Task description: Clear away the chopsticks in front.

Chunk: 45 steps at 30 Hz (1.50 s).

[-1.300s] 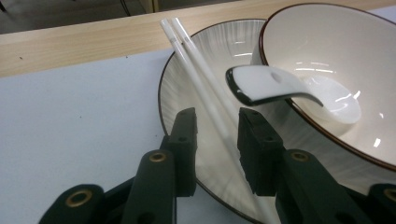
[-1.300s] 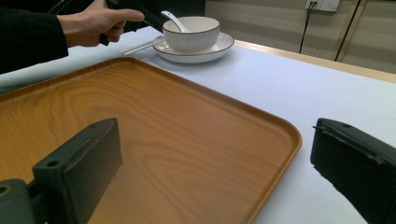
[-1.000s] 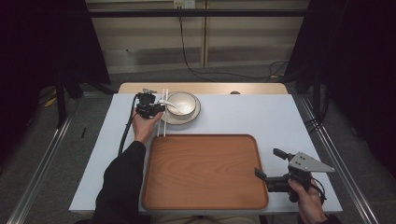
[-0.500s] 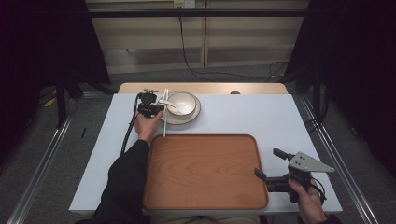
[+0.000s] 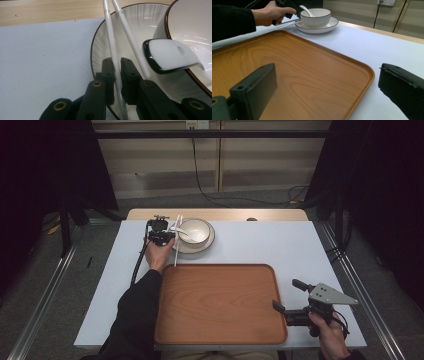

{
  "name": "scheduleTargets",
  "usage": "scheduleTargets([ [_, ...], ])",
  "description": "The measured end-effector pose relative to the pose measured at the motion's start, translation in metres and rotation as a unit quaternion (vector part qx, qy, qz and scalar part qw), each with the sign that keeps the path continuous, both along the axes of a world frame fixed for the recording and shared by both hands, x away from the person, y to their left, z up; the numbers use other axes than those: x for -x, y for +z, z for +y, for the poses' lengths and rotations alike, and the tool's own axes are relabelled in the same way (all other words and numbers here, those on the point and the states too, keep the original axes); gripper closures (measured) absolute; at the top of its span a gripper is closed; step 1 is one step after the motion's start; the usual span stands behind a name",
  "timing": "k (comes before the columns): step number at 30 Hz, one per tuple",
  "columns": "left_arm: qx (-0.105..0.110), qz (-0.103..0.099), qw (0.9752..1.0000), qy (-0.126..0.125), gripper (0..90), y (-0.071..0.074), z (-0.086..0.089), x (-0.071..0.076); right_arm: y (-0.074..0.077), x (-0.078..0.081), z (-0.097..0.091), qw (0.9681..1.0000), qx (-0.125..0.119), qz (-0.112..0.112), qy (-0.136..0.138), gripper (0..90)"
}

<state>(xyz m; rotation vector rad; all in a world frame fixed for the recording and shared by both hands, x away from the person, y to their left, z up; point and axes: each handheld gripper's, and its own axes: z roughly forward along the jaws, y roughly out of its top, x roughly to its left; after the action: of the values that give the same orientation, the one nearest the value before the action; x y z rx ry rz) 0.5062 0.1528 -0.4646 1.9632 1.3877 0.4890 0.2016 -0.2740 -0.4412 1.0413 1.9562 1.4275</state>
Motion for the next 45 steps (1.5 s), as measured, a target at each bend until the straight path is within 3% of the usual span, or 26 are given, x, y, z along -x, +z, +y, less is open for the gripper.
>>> scheduleTargets([
  [1, 0.007, 0.000, 1.0000, 0.002, 81.9, 0.000, 0.000, 0.000, 0.000, 0.000, 0.000, 1.0000, 0.000, 0.000, 0.000, 1.6],
  [10, 0.007, -0.003, 1.0000, 0.005, 82.5, 0.001, -0.002, 0.002, 0.000, 0.000, 0.000, 1.0000, -0.001, -0.002, 0.003, 1.5],
  [11, 0.010, -0.010, 0.9998, 0.014, 82.5, 0.001, -0.003, 0.003, 0.000, 0.000, 0.000, 1.0000, -0.001, -0.002, 0.003, 1.5],
  [13, 0.004, -0.001, 1.0000, 0.002, 82.6, 0.002, 0.000, 0.003, 0.000, 0.000, 0.000, 1.0000, -0.001, -0.002, 0.003, 1.6],
  [20, 0.013, -0.008, 0.9998, 0.010, 82.7, 0.004, 0.003, 0.006, 0.000, 0.000, 0.000, 1.0000, -0.001, -0.002, 0.001, 1.5],
  [25, 0.009, -0.014, 0.9998, 0.009, 84.6, 0.005, 0.004, 0.013, 0.000, 0.000, 0.000, 1.0000, -0.001, -0.002, 0.000, 1.5],
  [27, 0.016, -0.010, 0.9998, 0.009, 85.2, 0.006, 0.005, 0.016, 0.000, 0.000, 0.000, 1.0000, -0.002, -0.001, 0.001, 1.5],
  [36, 0.024, -0.029, 0.9990, 0.026, 85.3, 0.015, 0.019, 0.029, 0.000, 0.000, 0.000, 1.0000, -0.001, 0.001, 0.001, 1.5],
  [42, 0.032, -0.030, 0.9983, 0.037, 85.3, 0.015, 0.024, 0.037, 0.001, 0.001, 0.000, 1.0000, 0.000, -0.001, 0.001, 1.5],
  [45, 0.025, -0.024, 0.9986, 0.040, 85.3, 0.015, 0.025, 0.042, 0.001, 0.000, -0.001, 1.0000, 0.000, 0.000, 0.001, 1.5],
])
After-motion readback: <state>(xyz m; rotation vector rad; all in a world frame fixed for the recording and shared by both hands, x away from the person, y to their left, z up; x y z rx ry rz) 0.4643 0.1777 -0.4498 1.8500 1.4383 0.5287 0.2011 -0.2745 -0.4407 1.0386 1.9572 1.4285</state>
